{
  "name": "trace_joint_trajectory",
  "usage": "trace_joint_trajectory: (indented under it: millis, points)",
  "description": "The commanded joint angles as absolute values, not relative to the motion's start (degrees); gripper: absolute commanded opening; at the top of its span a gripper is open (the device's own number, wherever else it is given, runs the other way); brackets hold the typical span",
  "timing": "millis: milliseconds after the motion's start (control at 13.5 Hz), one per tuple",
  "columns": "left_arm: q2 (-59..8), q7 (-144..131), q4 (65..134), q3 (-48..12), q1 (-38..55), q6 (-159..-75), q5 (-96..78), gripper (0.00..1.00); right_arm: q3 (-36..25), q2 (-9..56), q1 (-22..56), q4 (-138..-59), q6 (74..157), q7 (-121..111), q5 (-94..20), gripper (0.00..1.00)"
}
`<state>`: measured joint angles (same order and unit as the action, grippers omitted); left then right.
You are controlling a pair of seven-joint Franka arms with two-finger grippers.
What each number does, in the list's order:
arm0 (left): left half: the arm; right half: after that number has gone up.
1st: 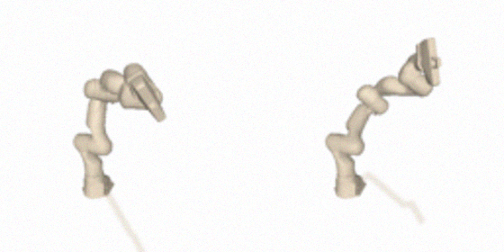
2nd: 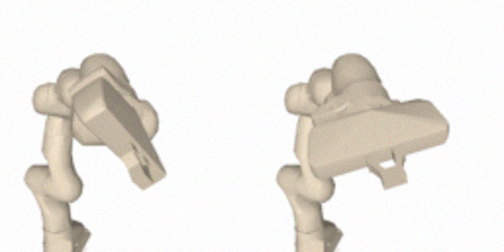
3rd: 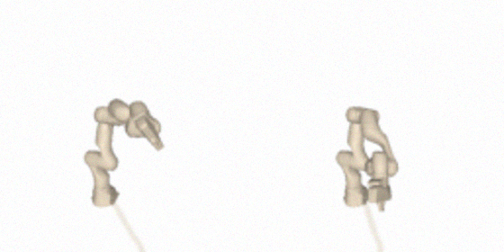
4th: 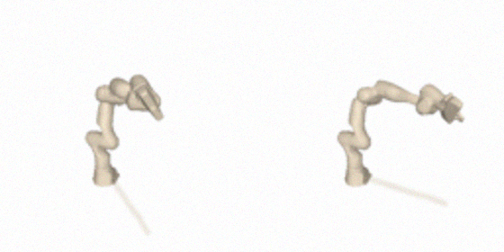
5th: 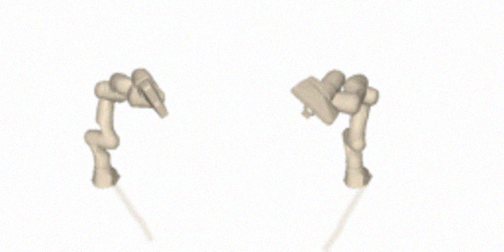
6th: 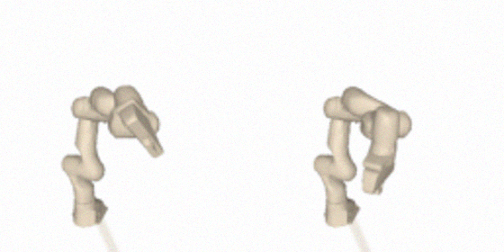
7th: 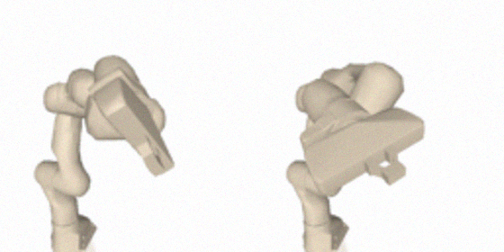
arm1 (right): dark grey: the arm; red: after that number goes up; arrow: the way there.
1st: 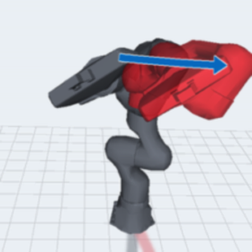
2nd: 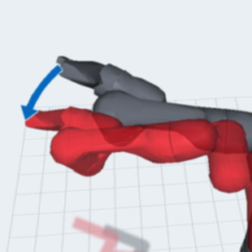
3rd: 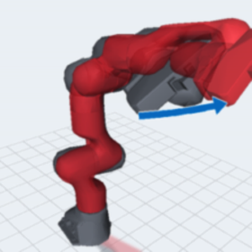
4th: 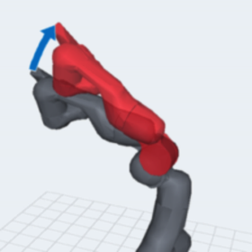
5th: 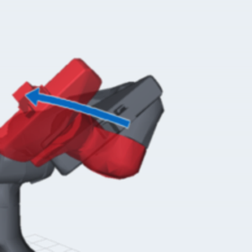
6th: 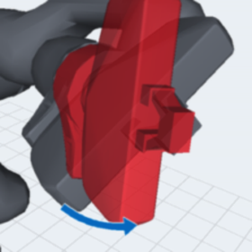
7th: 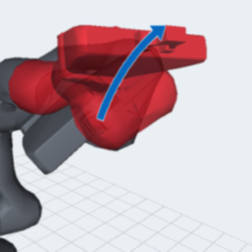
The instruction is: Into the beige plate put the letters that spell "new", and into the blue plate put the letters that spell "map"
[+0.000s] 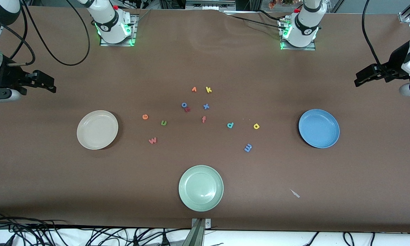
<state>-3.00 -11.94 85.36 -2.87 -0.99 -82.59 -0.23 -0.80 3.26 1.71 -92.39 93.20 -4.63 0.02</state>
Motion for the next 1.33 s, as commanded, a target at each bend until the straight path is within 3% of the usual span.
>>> trace_joint_trajectory:
  millis: [0,1261]
  points:
    - [-3.9,-12.1,83.4,-2.9,-1.2,-81.2,-1.7,1.0,-0.7,3.1,1.5,-92.5,93.4,-4.3,-0.4,1.0]
    - [-3.9,-12.0,83.5,-2.9,-1.2,-80.2,-1.7,1.0,-0.7,3.1,1.5,-92.5,93.4,-4.3,-0.5,1.0]
